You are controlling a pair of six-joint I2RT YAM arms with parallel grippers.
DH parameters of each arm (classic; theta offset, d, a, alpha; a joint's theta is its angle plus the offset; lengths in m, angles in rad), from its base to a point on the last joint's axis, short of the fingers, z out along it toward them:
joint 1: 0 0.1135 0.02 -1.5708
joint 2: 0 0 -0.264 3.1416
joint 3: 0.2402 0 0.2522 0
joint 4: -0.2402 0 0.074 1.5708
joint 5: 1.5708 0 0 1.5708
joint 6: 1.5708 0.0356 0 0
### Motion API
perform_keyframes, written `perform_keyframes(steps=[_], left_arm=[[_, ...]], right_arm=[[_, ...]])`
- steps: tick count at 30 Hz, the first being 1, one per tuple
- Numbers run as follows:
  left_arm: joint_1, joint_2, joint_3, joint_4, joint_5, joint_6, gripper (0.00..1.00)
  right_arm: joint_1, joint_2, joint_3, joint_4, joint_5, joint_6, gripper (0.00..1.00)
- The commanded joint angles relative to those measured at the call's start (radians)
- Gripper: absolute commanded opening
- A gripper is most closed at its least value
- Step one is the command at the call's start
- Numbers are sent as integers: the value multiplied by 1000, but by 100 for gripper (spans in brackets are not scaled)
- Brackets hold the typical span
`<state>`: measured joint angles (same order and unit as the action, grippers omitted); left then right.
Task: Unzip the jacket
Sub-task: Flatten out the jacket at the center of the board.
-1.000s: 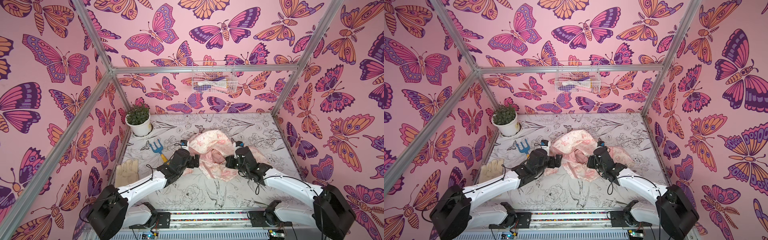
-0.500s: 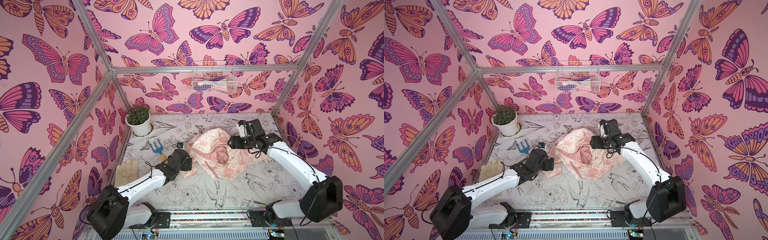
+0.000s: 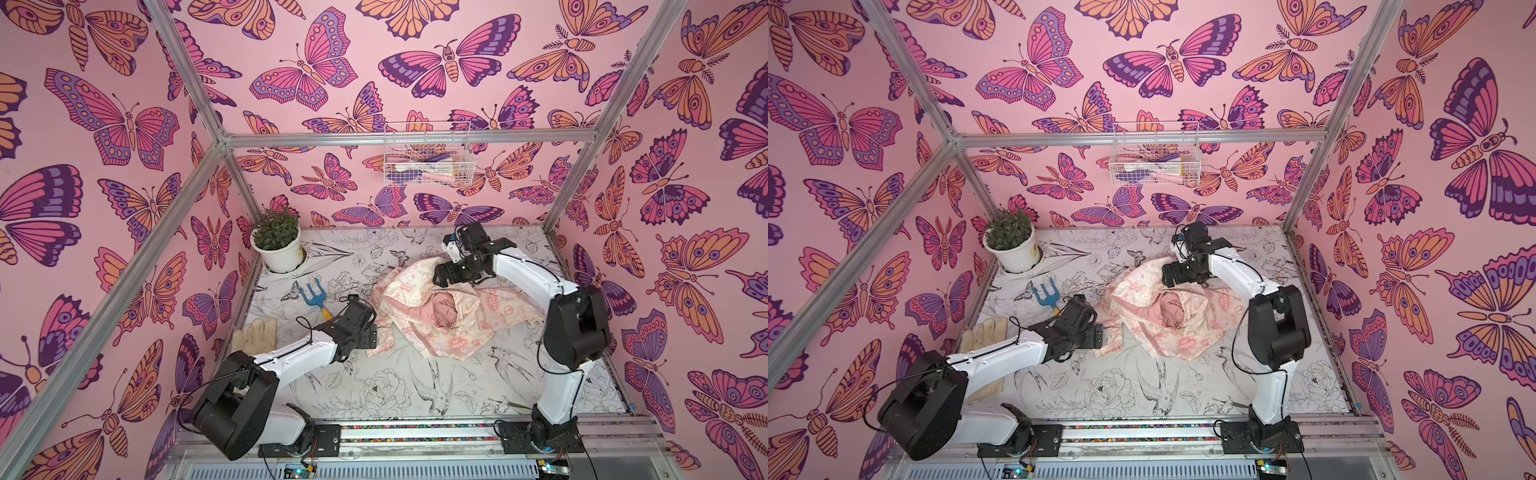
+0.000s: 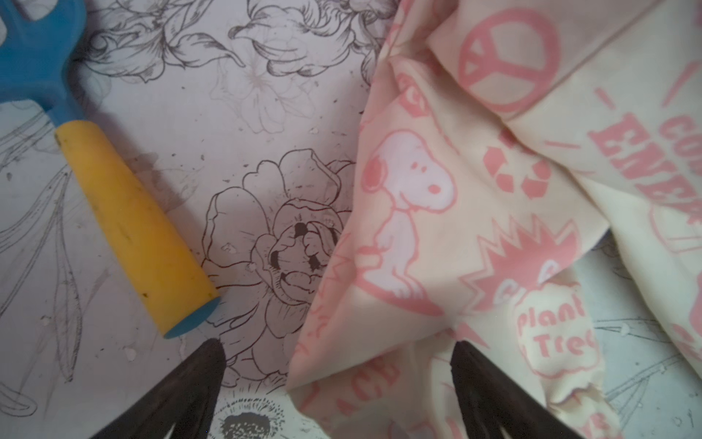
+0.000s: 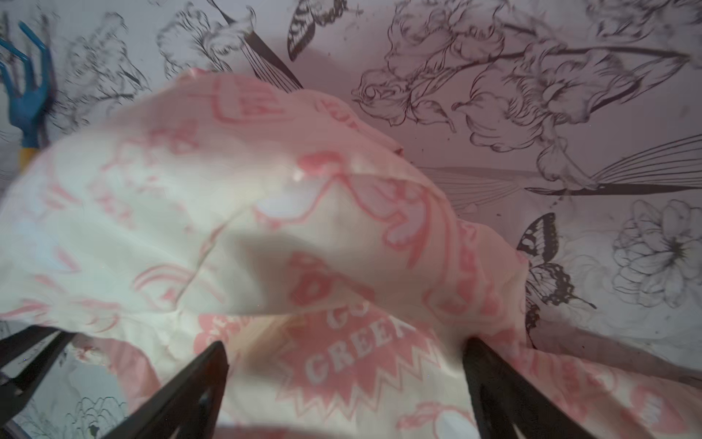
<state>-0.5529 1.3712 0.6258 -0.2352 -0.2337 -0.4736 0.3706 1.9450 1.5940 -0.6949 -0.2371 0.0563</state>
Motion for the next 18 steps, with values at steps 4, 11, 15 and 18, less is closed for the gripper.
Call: perform_keyframes(steps=[4,11,15,18], left_arm=[[55,-16,-43,-1,24,-30,88],[70,-73,-80,131,4,-50,40],[71,-217,-101,166,-107,-17,22],[73,-332,-103,138,-204,45,11]], right_arm=[[10,63,130,-30,-117,-33,35],[10,-167,120,14,22,31,0],[-2,-353,121,75,139,45,0],[-26,-474,137,114,195,56,0]])
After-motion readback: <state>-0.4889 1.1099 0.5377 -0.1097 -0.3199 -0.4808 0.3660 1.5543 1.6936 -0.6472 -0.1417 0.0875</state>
